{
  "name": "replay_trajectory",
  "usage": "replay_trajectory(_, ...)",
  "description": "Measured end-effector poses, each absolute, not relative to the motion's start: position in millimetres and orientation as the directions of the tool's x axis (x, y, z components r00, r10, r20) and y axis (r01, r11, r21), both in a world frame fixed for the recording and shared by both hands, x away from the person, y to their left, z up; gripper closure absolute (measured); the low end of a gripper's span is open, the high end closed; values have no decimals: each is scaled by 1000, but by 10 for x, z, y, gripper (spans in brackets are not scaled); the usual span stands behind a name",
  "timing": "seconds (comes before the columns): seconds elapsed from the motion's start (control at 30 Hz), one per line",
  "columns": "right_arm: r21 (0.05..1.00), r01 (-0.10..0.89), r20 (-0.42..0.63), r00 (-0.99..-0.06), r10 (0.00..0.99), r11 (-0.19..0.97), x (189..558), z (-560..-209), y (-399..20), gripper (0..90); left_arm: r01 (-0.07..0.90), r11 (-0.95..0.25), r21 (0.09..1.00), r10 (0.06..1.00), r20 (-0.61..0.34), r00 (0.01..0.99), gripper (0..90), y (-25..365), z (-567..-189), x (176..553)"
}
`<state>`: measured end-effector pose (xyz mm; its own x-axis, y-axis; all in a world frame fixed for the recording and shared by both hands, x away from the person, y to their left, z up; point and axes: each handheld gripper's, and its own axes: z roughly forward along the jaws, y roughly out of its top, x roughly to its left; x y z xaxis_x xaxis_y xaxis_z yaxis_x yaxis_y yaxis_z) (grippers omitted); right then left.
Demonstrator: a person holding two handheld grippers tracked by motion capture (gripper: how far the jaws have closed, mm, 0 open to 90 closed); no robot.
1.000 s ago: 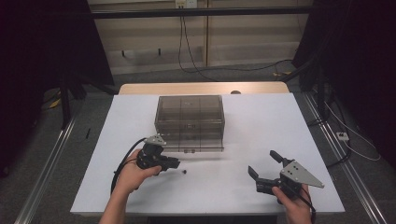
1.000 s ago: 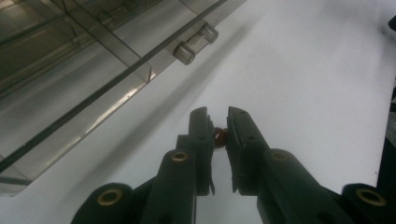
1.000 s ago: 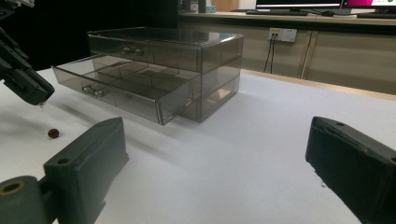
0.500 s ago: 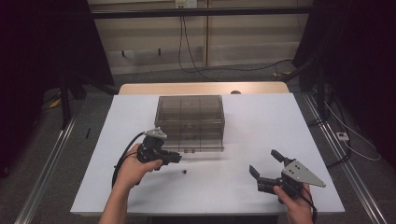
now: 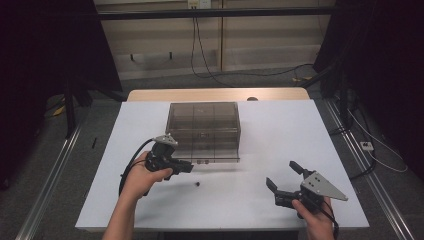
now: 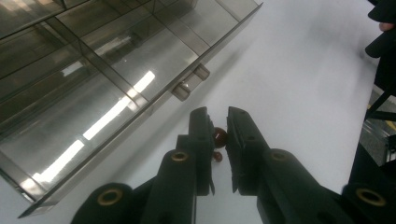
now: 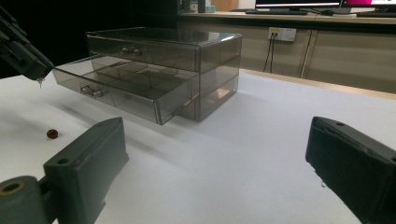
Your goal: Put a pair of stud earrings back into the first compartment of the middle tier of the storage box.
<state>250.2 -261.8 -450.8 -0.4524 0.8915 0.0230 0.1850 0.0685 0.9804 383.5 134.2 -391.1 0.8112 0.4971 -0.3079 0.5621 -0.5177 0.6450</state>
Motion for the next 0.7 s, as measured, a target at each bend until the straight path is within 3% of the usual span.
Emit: replay_trajectory(0.7,977,199,29,-462,886,72,2513,-4520,-2632,44,557,-533,637,523,-269,809,810,1352,-3684,3994)
